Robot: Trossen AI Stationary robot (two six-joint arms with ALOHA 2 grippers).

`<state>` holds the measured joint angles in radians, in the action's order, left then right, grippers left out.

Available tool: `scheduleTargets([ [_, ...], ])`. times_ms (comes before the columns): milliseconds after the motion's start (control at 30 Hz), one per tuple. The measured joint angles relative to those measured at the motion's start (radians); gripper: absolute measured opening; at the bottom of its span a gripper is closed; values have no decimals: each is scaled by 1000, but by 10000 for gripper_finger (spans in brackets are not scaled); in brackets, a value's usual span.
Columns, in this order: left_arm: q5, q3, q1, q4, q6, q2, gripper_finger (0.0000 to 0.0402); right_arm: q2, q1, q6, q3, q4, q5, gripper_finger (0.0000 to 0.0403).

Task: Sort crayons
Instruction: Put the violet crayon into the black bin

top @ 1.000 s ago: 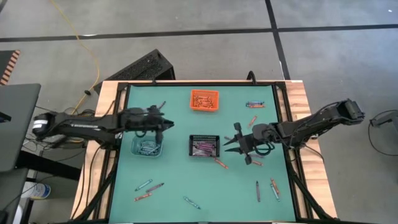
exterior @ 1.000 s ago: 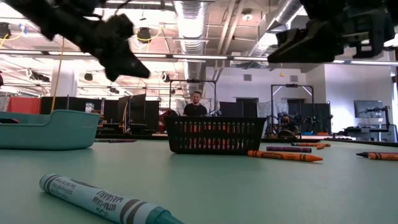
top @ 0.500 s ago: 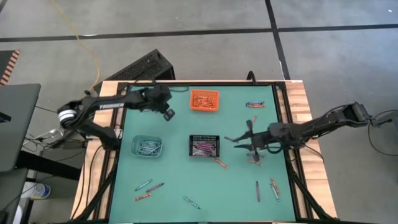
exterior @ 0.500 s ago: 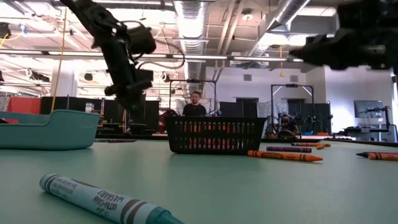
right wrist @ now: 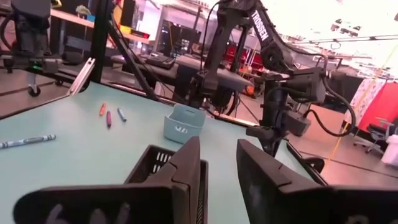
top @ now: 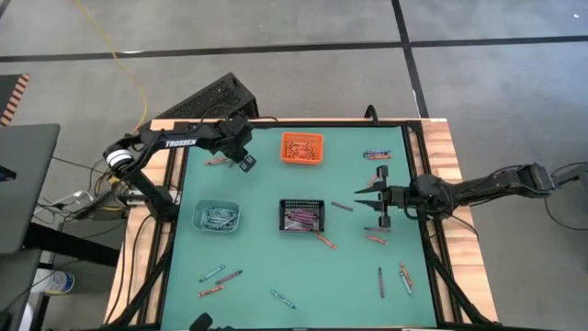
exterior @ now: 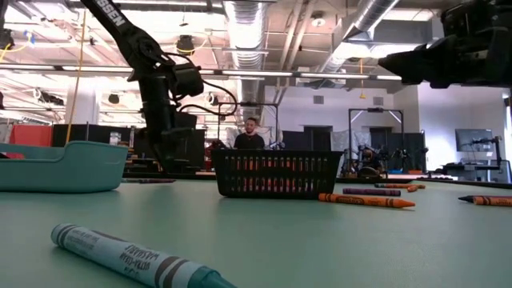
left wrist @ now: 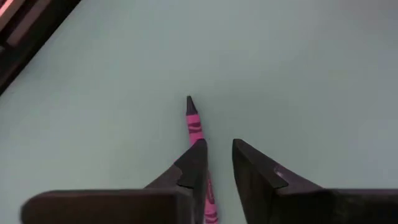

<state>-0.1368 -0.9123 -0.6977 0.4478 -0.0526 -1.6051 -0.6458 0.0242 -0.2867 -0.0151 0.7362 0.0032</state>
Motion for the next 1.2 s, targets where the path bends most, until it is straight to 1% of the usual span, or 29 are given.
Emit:
scheduleTargets([
  [133, -2, 0, -1, 3, 6, 0, 111, -7, 1, 2, 0, 4, 0, 107],
  [267, -32, 0, -11, 2, 6, 0, 158, -7, 1, 25, 0, 5, -1, 107],
  [367, -25, 0, -30, -10, 7, 0, 181, -7, 1, 27, 0, 5, -1, 107],
  [433, -5, 0, -44, -27, 10, 0, 189, -7, 1, 30, 0, 5, -1, 107],
  [567, 52, 23, -68, -112, 14, 0, 192, -7, 1, 33, 0, 5, -1, 107],
  [800, 50, 100, -83, -198, 38, 0, 192, -7, 2, 35, 0, 3, -2, 107],
  [967, 54, 173, -82, -307, 49, 0, 192, -7, 1, 35, 0, 3, -2, 107],
  [1067, 54, 185, -82, -317, 63, 1, 181, -7, 1, 34, 0, 4, -3, 107],
  [1200, 58, 207, -82, -317, 68, 2, 148, -7, 2, 35, 0, 5, -3, 107],
])
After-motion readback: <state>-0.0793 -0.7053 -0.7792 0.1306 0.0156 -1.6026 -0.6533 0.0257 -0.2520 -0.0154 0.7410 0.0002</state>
